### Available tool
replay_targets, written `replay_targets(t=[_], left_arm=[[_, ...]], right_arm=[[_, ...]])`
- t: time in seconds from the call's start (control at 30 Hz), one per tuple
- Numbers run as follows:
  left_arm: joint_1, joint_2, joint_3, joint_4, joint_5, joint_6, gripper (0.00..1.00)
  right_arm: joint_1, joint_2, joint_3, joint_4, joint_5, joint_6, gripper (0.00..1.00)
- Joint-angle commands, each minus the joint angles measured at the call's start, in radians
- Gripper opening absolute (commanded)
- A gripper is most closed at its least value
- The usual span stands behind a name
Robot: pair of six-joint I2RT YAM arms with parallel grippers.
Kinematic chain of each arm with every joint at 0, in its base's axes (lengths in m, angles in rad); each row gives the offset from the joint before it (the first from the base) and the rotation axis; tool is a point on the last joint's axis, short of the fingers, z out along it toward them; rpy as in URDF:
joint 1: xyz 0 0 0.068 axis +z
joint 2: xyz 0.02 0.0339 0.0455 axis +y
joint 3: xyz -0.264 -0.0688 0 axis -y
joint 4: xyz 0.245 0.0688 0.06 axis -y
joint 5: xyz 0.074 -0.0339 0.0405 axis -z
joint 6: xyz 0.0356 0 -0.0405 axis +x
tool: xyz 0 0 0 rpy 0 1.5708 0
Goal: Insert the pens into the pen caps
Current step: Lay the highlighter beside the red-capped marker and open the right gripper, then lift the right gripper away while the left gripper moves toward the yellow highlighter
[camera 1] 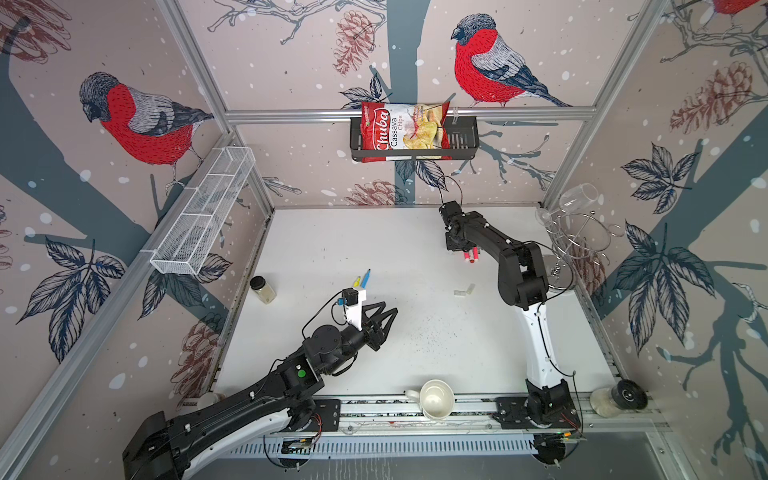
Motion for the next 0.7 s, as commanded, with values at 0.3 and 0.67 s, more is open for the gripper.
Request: replay_targets(t=[0.3,0.67], left_arm=[[-0.003,0.009,0.029,-0.003,-0.02,0.025,0.49],[0.013,0.058,0.106,-0.19,-0.134,0.029,0.49]], right_arm=[[0.026,-0.137,-0.057,0.037,-0.018,-0.006,0.27],[0.052,-0.467,-0.4,0.291,-0.265,-0.022,0.32]])
